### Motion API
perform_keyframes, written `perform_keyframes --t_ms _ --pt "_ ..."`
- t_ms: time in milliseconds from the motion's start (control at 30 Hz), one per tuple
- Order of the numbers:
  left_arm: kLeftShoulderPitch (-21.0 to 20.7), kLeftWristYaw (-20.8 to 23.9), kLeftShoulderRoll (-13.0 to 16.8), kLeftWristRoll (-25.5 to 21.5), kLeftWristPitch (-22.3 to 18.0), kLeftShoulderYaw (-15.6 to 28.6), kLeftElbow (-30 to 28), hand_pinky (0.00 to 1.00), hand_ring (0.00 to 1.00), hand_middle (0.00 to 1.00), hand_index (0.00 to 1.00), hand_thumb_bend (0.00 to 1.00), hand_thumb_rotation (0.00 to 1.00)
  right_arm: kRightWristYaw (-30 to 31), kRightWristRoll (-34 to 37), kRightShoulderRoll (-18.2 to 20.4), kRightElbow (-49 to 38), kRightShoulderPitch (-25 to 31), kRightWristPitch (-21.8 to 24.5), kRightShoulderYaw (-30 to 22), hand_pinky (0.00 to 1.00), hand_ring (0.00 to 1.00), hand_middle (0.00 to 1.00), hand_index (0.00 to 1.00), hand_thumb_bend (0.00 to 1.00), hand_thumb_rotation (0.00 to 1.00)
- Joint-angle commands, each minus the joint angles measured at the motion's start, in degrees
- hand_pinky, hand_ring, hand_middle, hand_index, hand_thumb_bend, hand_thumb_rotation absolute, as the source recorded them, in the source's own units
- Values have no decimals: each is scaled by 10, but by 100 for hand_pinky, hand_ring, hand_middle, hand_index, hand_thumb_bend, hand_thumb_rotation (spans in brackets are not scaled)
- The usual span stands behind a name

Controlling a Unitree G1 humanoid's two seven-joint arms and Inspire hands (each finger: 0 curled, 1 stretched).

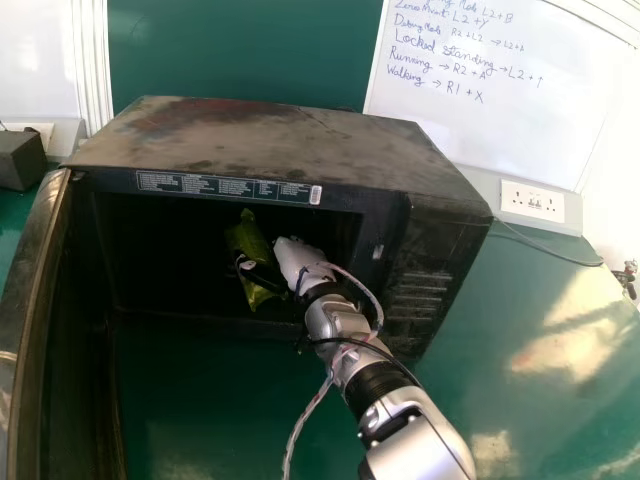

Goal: Put biscuit inside oven

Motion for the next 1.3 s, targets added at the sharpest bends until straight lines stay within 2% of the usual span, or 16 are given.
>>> perform_keyframes --t_ms 0,100,167,300,400,467,500,600,767,800,833,867,933,1033,1100,1267 --pt "21 2 6 -14 18 -13 -16 55 62 64 72 91 76 -9 4 -1 3 -11 -6 -4 60 84 86 64 78 1" --pt "30 1 10 -14 29 -12 -22 63 68 68 71 90 75 -8 5 -3 2 -11 -10 -4 76 93 94 74 86 0" --pt "32 1 9 -9 31 -11 -23 61 68 69 70 90 76 -10 1 -4 3 -11 -10 -1 83 98 98 78 87 0" --pt "36 2 6 -9 35 -14 -24 50 59 63 72 92 76 -12 4 -3 2 -9 -9 -4 98 100 100 84 91 2" --pt "33 -1 8 -7 32 -11 -20 49 60 64 74 91 74 -11 7 -3 2 -8 -10 -6 100 100 100 89 91 4" --pt "31 -4 10 -6 29 -9 -17 55 64 65 72 90 73 -13 4 -4 1 -7 -14 -3 100 100 100 91 90 5" --pt "29 -5 11 -6 28 -7 -15 50 58 60 72 90 73 -14 1 -5 1 -7 -14 0 100 100 100 91 89 6" --pt "26 -6 10 -5 27 -5 -12 50 58 61 71 90 75 -11 3 -4 1 -7 -14 -3 100 100 100 90 89 7" --pt "20 -8 11 -6 26 -2 -8 58 62 63 76 91 75 -7 7 -3 1 -7 -12 -6 100 100 100 89 89 9" --pt "19 -8 10 -6 26 -1 -7 62 63 63 76 91 75 -7 8 -3 0 -7 -12 -6 100 100 100 89 89 9" --pt "18 -8 11 -7 26 -1 -7 66 60 60 75 91 75 -9 8 -3 0 -6 -15 -6 100 100 100 89 89 9" --pt "17 -9 11 -7 26 0 -6 66 56 56 74 90 74 -10 7 -3 -1 -6 -15 -5 100 100 100 89 89 9" --pt "15 -10 11 -6 24 1 -4 68 56 55 72 90 73 -12 9 -3 -2 -4 -21 -6 100 100 100 89 88 9" --pt "14 -12 11 -8 25 1 -3 78 70 70 75 89 74 -15 9 -3 -2 -3 -28 -6 100 100 100 88 89 10" --pt "13 -12 9 -6 28 2 -5 82 77 77 78 90 74 -22 7 -4 -3 -2 -31 -4 100 100 100 88 89 10" --pt "14 -13 10 -8 32 0 -9 82 77 78 79 89 75 -40 5 -7 -7 1 -49 -2 100 100 100 88 88 8"
